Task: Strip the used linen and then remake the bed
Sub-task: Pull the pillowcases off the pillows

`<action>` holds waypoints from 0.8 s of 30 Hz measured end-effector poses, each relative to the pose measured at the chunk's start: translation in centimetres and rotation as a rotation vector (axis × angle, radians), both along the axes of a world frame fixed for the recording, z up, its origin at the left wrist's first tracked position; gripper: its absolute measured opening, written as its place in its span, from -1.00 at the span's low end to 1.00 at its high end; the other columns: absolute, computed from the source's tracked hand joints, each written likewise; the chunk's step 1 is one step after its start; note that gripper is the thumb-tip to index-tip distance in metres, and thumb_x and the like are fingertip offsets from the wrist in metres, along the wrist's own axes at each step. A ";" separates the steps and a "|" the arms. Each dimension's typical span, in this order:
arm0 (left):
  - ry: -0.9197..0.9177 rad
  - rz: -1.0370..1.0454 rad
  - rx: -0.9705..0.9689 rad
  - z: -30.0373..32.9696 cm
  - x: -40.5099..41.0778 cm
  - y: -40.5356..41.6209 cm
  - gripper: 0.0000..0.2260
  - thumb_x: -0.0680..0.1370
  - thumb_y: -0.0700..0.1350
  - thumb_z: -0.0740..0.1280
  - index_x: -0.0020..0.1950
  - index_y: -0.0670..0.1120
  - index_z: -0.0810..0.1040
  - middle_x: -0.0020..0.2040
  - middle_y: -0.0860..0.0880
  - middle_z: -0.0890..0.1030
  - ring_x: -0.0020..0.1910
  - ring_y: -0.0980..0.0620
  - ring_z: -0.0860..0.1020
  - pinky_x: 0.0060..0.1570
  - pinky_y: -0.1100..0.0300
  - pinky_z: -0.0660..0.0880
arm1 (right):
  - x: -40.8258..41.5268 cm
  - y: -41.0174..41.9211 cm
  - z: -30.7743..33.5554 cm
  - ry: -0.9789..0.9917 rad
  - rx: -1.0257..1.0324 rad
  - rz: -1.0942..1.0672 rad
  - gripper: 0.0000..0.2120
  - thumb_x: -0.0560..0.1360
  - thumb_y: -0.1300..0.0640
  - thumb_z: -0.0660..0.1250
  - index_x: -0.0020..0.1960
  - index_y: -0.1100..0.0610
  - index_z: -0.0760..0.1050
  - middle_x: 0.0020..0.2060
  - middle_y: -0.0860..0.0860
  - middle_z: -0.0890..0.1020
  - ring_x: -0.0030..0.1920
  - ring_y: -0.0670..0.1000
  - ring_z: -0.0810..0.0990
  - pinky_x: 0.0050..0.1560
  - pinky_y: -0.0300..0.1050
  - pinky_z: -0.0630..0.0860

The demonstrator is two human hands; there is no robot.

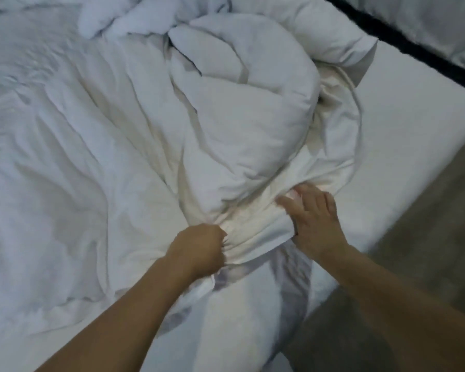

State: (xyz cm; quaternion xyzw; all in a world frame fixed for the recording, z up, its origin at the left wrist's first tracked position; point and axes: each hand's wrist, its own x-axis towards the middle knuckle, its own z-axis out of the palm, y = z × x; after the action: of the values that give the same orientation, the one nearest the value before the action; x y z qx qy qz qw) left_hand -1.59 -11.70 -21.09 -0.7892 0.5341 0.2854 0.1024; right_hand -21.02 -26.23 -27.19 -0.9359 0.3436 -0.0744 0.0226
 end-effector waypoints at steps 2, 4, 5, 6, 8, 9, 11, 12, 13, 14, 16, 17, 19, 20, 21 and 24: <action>-0.009 -0.056 0.018 3.5 -1.0 2.3 -0.86 0.47 -0.12 0.28 -0.22 -0.01 0.32 0.06 -0.07 0.59 0.07 -0.12 0.54 -0.13 0.16 0.30 | 1.1 0.0 3.9 0.051 0.112 0.128 -0.77 0.22 0.07 0.43 -0.13 0.04 0.54 -0.19 0.04 0.60 -0.12 0.14 0.62 -0.07 -0.04 0.34; -0.040 -0.067 0.012 7.9 -1.6 4.6 -0.95 0.49 -0.10 0.26 -0.07 0.03 0.44 0.08 -0.05 0.59 0.07 -0.09 0.54 -0.13 0.18 0.29 | 1.6 1.2 8.8 0.182 0.216 0.235 -0.80 0.22 0.09 0.49 -0.28 -0.01 0.46 -0.39 -0.01 0.58 -0.37 0.10 0.60 -0.25 -0.17 0.25; -0.049 -0.025 0.001 9.8 -1.4 5.5 -0.89 0.48 -0.10 0.26 -0.01 0.03 0.46 0.08 -0.04 0.59 0.07 -0.08 0.55 -0.11 0.18 0.32 | 1.4 2.3 11.4 0.224 0.243 0.249 -0.85 0.30 0.05 0.45 -0.26 0.00 0.48 -0.36 -0.01 0.61 -0.32 0.11 0.62 -0.22 -0.17 0.23; -0.037 0.023 -0.014 12.1 -1.1 6.5 -0.87 0.47 -0.10 0.26 0.00 0.05 0.45 0.08 -0.02 0.59 0.07 -0.08 0.55 -0.09 0.18 0.34 | 1.0 3.4 14.5 0.269 0.269 0.256 -0.90 0.41 0.00 0.37 -0.20 0.01 0.52 -0.27 0.01 0.65 -0.21 0.12 0.63 -0.17 -0.16 0.25; 0.089 0.121 -0.053 16.5 -1.5 8.6 -0.88 0.45 -0.05 0.22 -0.03 0.04 0.42 0.01 0.01 0.55 0.07 -0.09 0.52 -0.11 0.16 0.34 | 0.0 5.5 20.9 0.356 0.267 0.235 -0.76 0.52 -0.09 0.23 -0.08 0.05 0.56 -0.09 0.01 0.66 -0.04 0.11 0.62 -0.11 -0.15 0.32; 0.197 0.176 -0.085 18.4 -2.2 9.6 -0.81 0.44 0.02 0.22 0.02 0.03 0.43 0.00 0.04 0.50 0.09 -0.08 0.49 -0.08 0.15 0.35 | -0.5 6.5 24.2 0.382 0.254 0.214 -0.72 0.53 -0.12 0.20 -0.05 0.05 0.56 -0.05 0.00 0.65 -0.02 0.10 0.61 -0.12 -0.16 0.33; 0.338 0.225 -0.135 21.3 -5.0 11.3 -0.43 0.36 0.21 0.28 0.33 0.04 0.36 0.18 0.07 0.40 0.22 -0.03 0.40 0.16 0.09 0.37 | -1.1 8.0 30.0 0.377 0.239 0.191 -0.75 0.52 -0.08 0.20 -0.07 0.05 0.55 -0.05 -0.01 0.63 -0.03 0.08 0.60 -0.16 -0.15 0.32; 0.309 0.206 -0.157 21.7 -6.4 12.0 -0.23 0.29 0.29 0.28 0.46 0.08 0.24 0.30 0.08 0.34 0.31 -0.02 0.34 0.29 0.02 0.31 | -1.4 8.6 32.2 0.360 0.225 0.187 -0.78 0.51 -0.05 0.21 -0.10 0.06 0.53 -0.07 0.00 0.63 -0.05 0.09 0.60 -0.17 -0.14 0.33; 0.235 0.204 -0.175 21.4 -7.5 12.6 -0.15 0.27 0.33 0.25 0.52 0.11 0.14 0.37 0.10 0.30 0.37 -0.01 0.29 0.37 -0.05 0.24 | -1.5 9.2 34.1 0.350 0.213 0.194 -0.81 0.49 -0.03 0.22 -0.13 0.06 0.52 -0.09 0.01 0.63 -0.06 0.10 0.59 -0.19 -0.14 0.35; 0.161 0.229 -0.226 20.9 -8.0 13.1 -0.20 0.30 0.31 0.22 0.52 0.12 0.16 0.39 0.09 0.32 0.38 -0.02 0.32 0.37 -0.07 0.23 | -1.6 9.9 35.4 0.344 0.206 0.203 -0.82 0.47 -0.02 0.23 -0.14 0.06 0.51 -0.10 0.01 0.62 -0.07 0.10 0.59 -0.20 -0.13 0.35; 0.081 0.339 -0.401 20.4 -6.8 13.6 -0.58 0.45 0.14 0.20 0.26 0.03 0.45 0.23 0.00 0.55 0.19 -0.08 0.51 0.12 0.04 0.39 | -1.8 10.6 37.1 0.337 0.217 0.216 -0.83 0.46 -0.04 0.24 -0.18 0.04 0.48 -0.13 0.00 0.62 -0.08 0.09 0.59 -0.23 -0.13 0.34; 0.068 0.400 -0.484 21.1 -5.7 13.6 -0.78 0.51 0.03 0.22 0.06 -0.04 0.50 0.07 -0.07 0.62 0.06 -0.13 0.57 -0.07 0.11 0.38 | -2.0 10.6 37.6 0.340 0.237 0.212 -0.83 0.47 -0.07 0.25 -0.19 0.02 0.45 -0.13 -0.01 0.62 -0.08 0.08 0.59 -0.23 -0.12 0.35; 0.060 0.485 -0.620 23.8 -3.3 12.9 -0.92 0.51 -0.16 0.22 -0.16 -0.12 0.48 -0.13 -0.16 0.63 -0.11 -0.18 0.59 -0.24 0.13 0.35 | -2.4 9.5 38.0 0.312 0.270 0.175 -0.82 0.46 -0.11 0.25 -0.12 0.00 0.42 -0.10 -0.01 0.62 -0.06 0.08 0.59 -0.21 -0.09 0.38; 0.045 0.476 -0.671 25.6 -2.3 12.3 -0.88 0.46 -0.16 0.18 -0.18 -0.14 0.49 -0.17 -0.17 0.62 -0.15 -0.18 0.58 -0.25 0.11 0.39 | -2.5 8.9 38.0 0.286 0.265 0.149 -0.81 0.46 -0.09 0.25 -0.03 0.01 0.41 -0.06 0.00 0.62 -0.04 0.10 0.59 -0.20 -0.08 0.38; 0.024 0.452 -0.703 27.7 -1.8 11.7 -0.83 0.39 -0.12 0.13 -0.19 -0.13 0.48 -0.20 -0.14 0.61 -0.17 -0.17 0.57 -0.25 0.11 0.42 | -2.5 8.4 38.0 0.256 0.245 0.132 -0.75 0.45 -0.08 0.26 0.06 0.01 0.39 -0.01 0.00 0.62 -0.02 0.11 0.59 -0.19 -0.07 0.38; -0.037 0.347 -0.702 32.3 -2.1 9.7 -0.89 0.28 -0.07 0.05 -0.31 -0.04 0.33 -0.31 -0.01 0.52 -0.25 -0.11 0.50 -0.35 0.15 0.29 | -1.5 8.0 37.3 0.266 0.311 0.185 -0.38 0.39 -0.23 0.32 0.38 -0.08 0.26 0.17 -0.04 0.54 0.10 0.10 0.56 -0.03 -0.05 0.44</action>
State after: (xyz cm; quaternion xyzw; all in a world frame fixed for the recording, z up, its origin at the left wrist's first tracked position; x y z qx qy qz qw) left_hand -3.74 -1.98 11.23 -0.8598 0.4561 0.0841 -0.2138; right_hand -22.53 -18.20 10.14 -0.9502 0.2635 0.1058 0.1281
